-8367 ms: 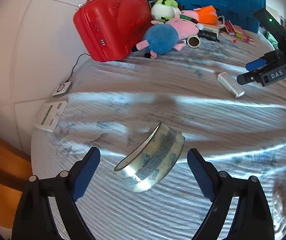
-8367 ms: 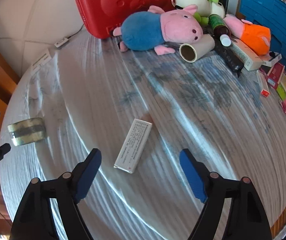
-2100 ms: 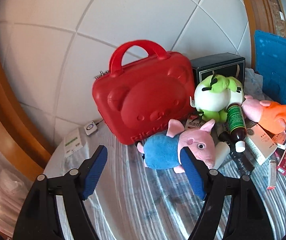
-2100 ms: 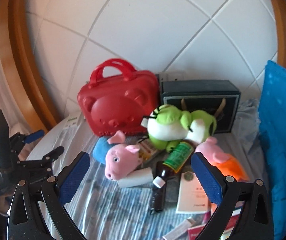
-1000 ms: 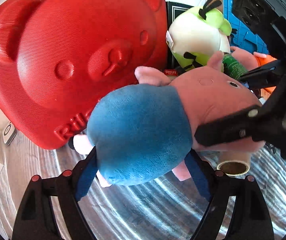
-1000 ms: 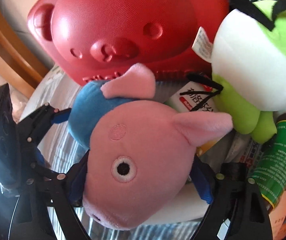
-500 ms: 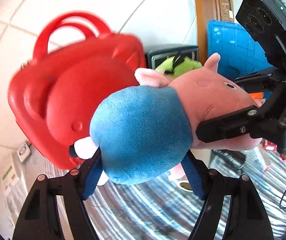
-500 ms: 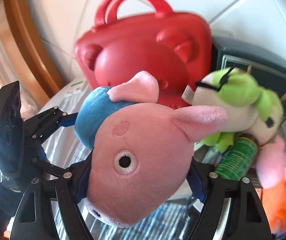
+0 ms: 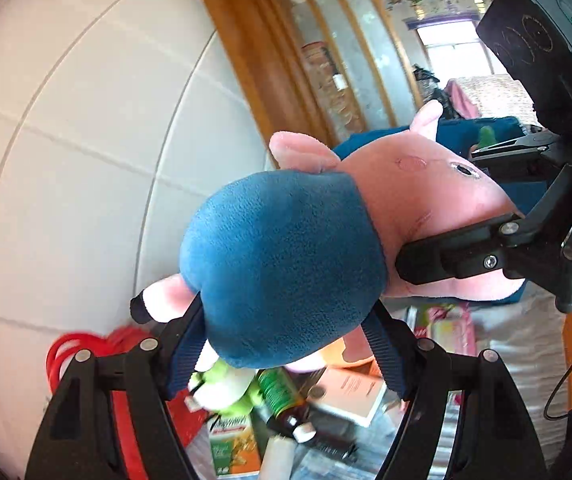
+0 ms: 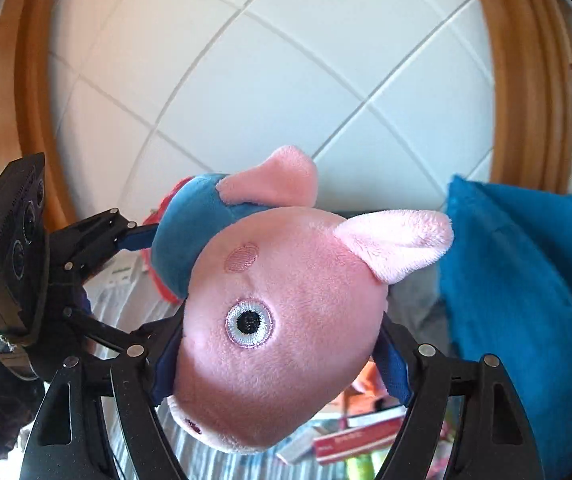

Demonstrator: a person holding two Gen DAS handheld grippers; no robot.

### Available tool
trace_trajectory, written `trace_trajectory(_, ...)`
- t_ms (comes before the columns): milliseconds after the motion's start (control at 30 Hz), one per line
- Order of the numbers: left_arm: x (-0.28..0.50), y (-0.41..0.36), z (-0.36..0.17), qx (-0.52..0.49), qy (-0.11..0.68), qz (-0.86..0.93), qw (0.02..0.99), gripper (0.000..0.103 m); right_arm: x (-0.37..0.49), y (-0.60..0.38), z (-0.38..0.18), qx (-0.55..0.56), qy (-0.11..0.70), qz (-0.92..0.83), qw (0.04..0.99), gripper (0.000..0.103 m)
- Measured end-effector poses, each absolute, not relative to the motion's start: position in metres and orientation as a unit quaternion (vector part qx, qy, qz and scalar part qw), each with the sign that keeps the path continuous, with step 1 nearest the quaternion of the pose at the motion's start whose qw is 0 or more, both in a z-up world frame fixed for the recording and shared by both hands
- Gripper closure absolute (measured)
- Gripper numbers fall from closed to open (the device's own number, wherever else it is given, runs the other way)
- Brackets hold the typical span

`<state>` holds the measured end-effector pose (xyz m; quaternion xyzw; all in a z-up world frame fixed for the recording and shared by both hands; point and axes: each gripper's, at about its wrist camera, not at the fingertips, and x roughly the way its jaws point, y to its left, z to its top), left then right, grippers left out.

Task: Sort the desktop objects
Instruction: 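Carry the pig plush over the blue crate and open both tools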

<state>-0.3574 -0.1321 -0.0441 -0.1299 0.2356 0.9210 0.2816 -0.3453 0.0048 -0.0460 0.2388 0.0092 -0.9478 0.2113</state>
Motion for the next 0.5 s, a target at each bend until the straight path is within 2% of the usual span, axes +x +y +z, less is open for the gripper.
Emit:
trace_trajectory(200,-0.343,0.000,0.005,-0.073,0.256,0.896,0.354,0.029,-0.290,0.126,-0.003,0.174,-0.017,-0.979,0.106,0.023)
trace_trajectory(333,-0.357,0.078,0.018,-0.068,0.240,0.890,0.383,0.029,-0.281,0.202,0.013,0.160,-0.032,-0.985,0.056,0.023)
trace_trajectory(400,-0.370,0.112,0.026,-0.073,0.227,0.890,0.389,0.025,-0.282,0.233,0.019,0.153,-0.036,-0.987,0.040,0.023)
trace_trajectory(467,-0.387,0.147,0.032,-0.083,0.225,0.896,0.375,0.020,-0.292,0.260,0.025,0.147,-0.036,-0.988,0.024,0.021)
trace_trajectory(500,-0.391,0.164,0.036,-0.089,0.228,0.899,0.364,0.018,-0.302,0.273,0.028,0.145,-0.040,-0.989,0.010,0.014)
